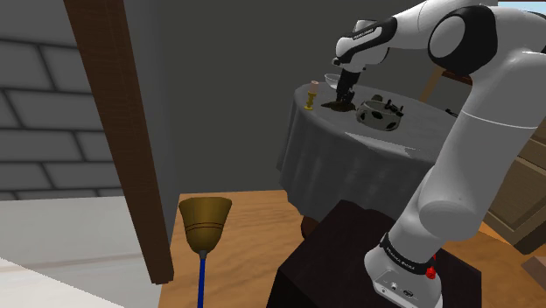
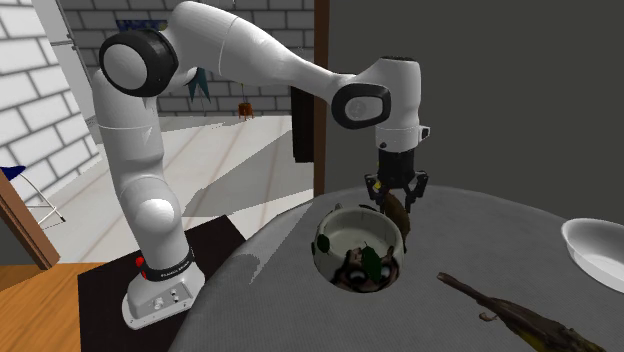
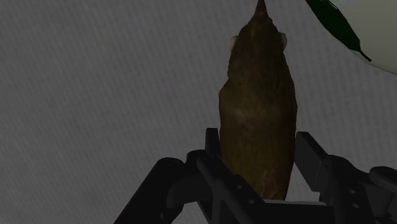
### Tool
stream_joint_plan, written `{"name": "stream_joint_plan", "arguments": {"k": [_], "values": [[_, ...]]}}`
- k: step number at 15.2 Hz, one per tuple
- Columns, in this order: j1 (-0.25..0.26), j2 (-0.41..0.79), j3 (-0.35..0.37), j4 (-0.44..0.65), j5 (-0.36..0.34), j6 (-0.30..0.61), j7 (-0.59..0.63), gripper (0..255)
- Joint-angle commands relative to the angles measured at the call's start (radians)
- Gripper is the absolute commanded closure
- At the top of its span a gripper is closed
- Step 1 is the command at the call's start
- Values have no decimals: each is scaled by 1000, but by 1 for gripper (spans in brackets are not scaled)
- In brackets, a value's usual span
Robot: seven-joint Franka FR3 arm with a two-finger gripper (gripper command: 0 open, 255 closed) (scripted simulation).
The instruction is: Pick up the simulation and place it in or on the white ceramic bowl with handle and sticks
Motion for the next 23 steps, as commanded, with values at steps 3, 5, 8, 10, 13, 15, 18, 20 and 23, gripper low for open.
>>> {"name": "stream_joint_plan", "arguments": {"k": [3,5,8,10,13,15,18,20,23], "values": [[1,-4,0,10,-3,-13,1,255],[2,-11,-1,30,-8,-39,4,255],[4,-19,-1,62,-15,-78,6,255],[4,-24,-2,85,-18,-104,7,255],[5,-29,-2,121,-21,-143,7,255],[5,-30,-2,146,-22,-170,6,255],[4,-30,-3,186,-21,-210,4,255],[3,-29,-3,215,-20,-237,2,255],[1,-25,-5,259,-16,-278,-2,255]]}}
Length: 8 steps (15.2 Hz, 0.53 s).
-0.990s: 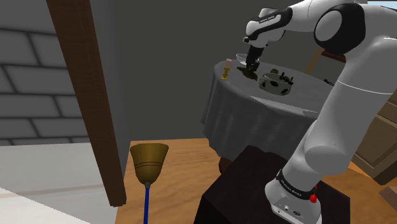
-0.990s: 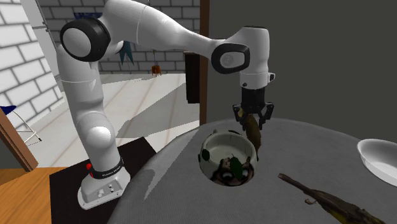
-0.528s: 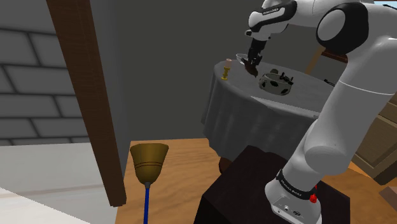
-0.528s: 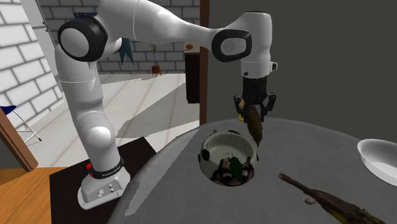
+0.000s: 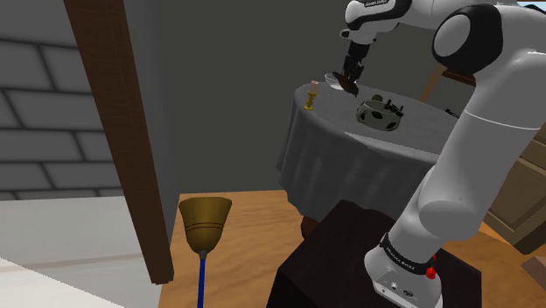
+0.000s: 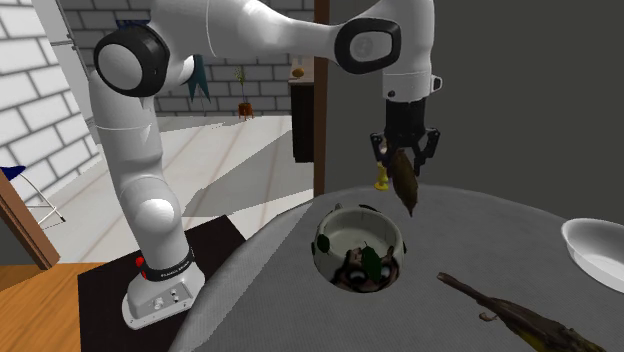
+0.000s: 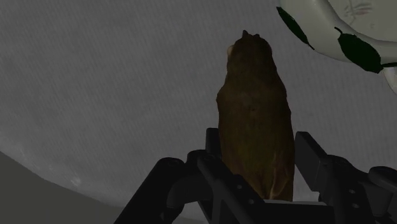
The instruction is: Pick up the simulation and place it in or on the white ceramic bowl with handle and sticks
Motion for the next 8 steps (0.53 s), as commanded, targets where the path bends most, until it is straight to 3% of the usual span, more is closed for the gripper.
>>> {"name": "stream_joint_plan", "arguments": {"k": [1,8], "values": [[0,-2,-1,26,-2,-28,-1,255],[-12,22,-5,145,18,-128,-17,255]]}}
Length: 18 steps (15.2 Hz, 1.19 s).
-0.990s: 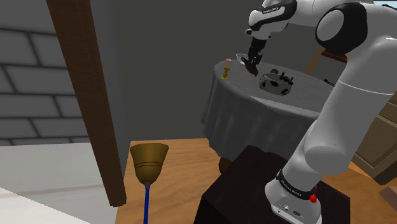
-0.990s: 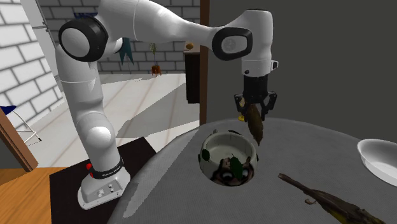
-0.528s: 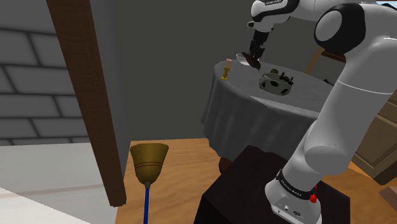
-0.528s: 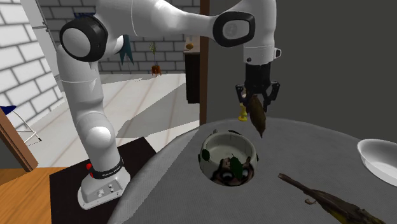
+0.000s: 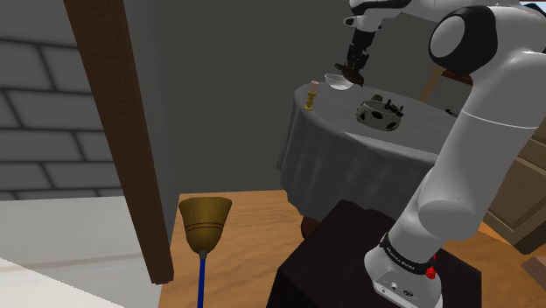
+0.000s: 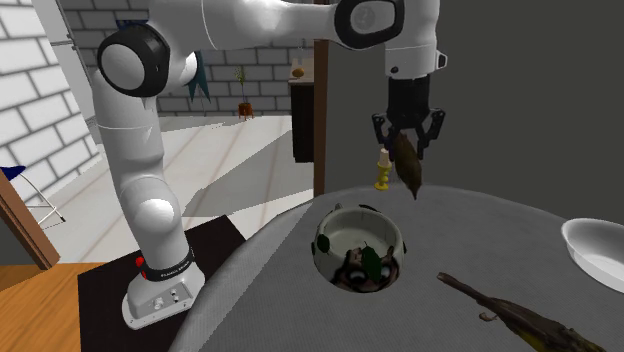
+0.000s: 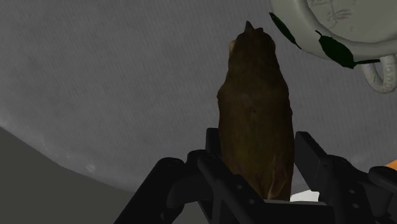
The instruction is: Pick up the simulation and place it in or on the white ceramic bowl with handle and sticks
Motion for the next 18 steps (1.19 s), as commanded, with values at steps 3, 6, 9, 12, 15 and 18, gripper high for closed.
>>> {"name": "stream_joint_plan", "arguments": {"k": [3,6,9,12,15,18], "values": [[-9,20,-3,76,15,-61,-10,255],[1,-54,-9,18,-35,-57,-12,255],[4,-166,-11,-74,-112,-48,-12,255],[-9,-270,-6,-148,-182,-49,-16,255],[-33,-365,1,-209,-243,-59,-27,255],[-54,-421,7,-256,-278,-55,-35,255]]}}
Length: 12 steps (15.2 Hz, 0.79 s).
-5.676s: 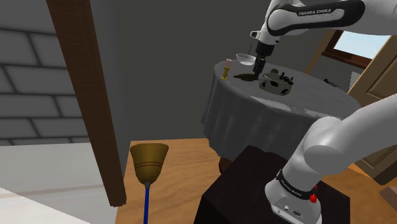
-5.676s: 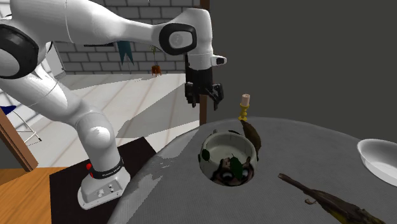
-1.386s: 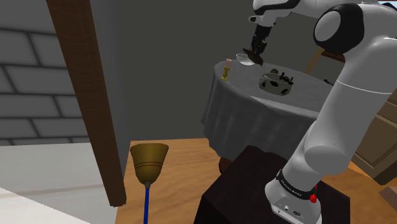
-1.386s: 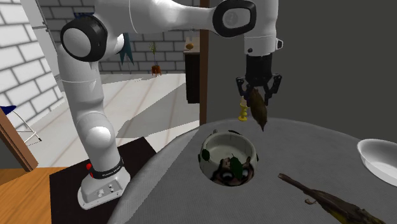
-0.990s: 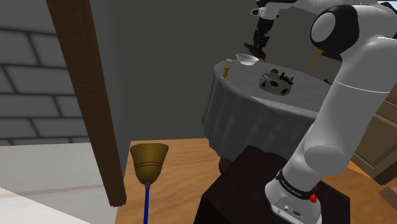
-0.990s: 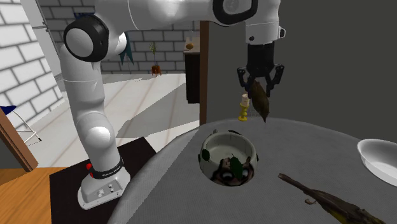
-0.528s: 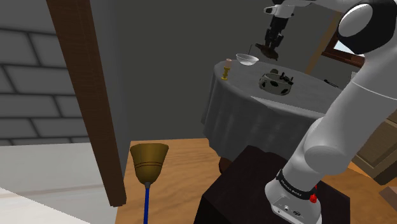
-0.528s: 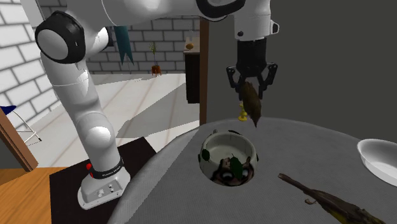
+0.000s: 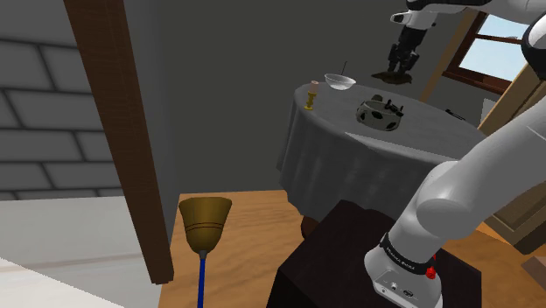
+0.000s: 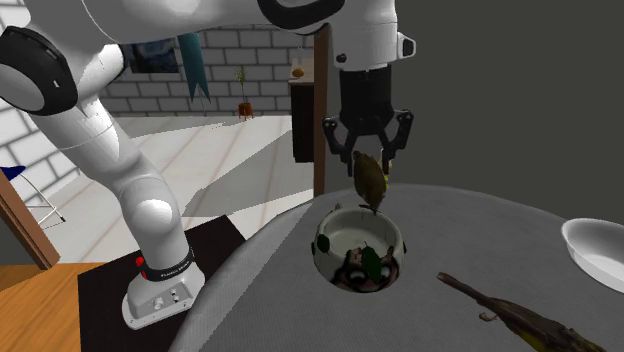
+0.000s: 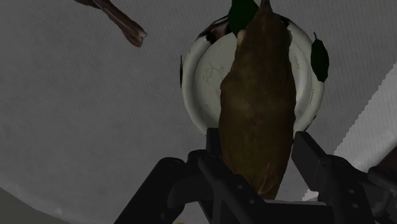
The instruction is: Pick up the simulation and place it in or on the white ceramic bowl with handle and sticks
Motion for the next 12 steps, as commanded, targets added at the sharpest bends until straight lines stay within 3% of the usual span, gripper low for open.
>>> {"name": "stream_joint_plan", "arguments": {"k": [1,12], "values": [[-7,-23,5,-33,-15,14,4,255],[-22,-55,-3,-205,-44,157,32,255]]}}
